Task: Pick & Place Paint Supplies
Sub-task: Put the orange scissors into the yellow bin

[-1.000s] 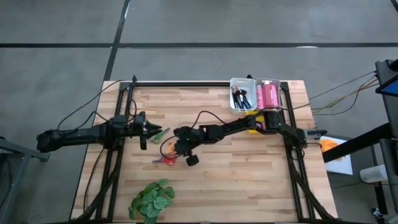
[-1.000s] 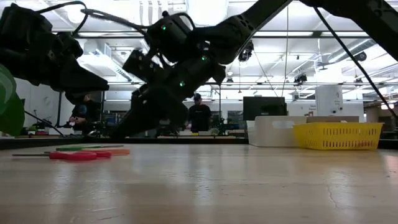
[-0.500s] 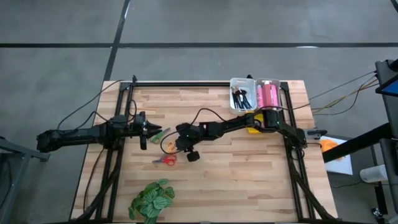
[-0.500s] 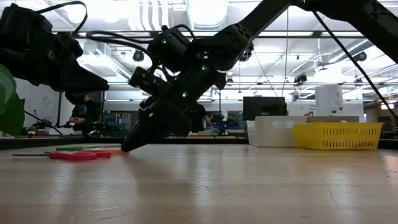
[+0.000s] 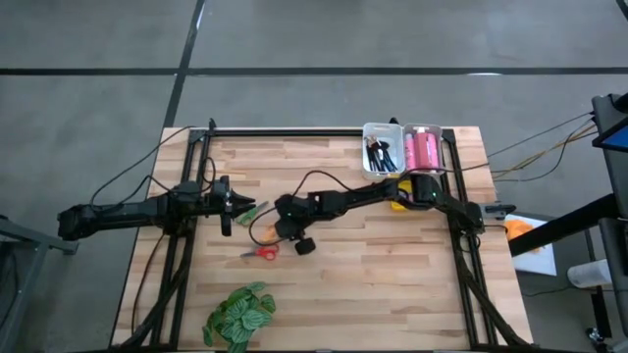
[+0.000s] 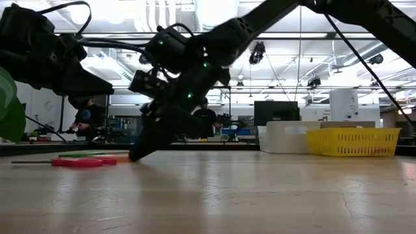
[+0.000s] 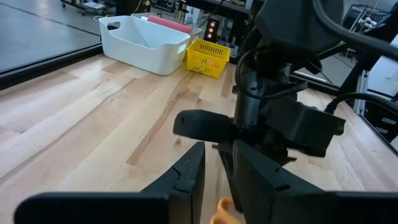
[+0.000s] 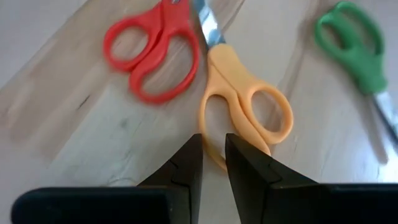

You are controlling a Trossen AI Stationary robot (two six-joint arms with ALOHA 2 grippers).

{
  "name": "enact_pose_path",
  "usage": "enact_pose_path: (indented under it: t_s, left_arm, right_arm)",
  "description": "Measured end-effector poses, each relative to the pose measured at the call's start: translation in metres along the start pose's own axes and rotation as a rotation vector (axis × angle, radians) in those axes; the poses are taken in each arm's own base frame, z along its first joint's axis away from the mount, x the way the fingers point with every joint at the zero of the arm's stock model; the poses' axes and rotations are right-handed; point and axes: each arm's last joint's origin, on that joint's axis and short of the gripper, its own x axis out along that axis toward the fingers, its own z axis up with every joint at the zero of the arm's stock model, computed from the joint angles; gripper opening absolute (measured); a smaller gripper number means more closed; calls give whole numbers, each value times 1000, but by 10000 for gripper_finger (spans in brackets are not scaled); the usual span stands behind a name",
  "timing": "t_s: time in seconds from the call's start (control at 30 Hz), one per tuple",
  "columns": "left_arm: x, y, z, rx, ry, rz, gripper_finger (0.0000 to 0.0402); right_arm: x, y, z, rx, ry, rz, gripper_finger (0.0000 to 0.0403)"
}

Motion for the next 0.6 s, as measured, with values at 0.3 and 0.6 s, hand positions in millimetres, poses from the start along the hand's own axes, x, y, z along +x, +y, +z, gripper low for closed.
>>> enact_pose_path:
  t_s: [0.3, 0.6]
  left_arm:
    - [0, 0, 0, 0, 0, 0, 87]
    - [0, 0, 0, 0, 0, 0, 87]
  right_arm:
    - [-22, 2, 5, 64, 245, 112, 68]
    - [-28, 4, 4, 114, 351, 72, 68]
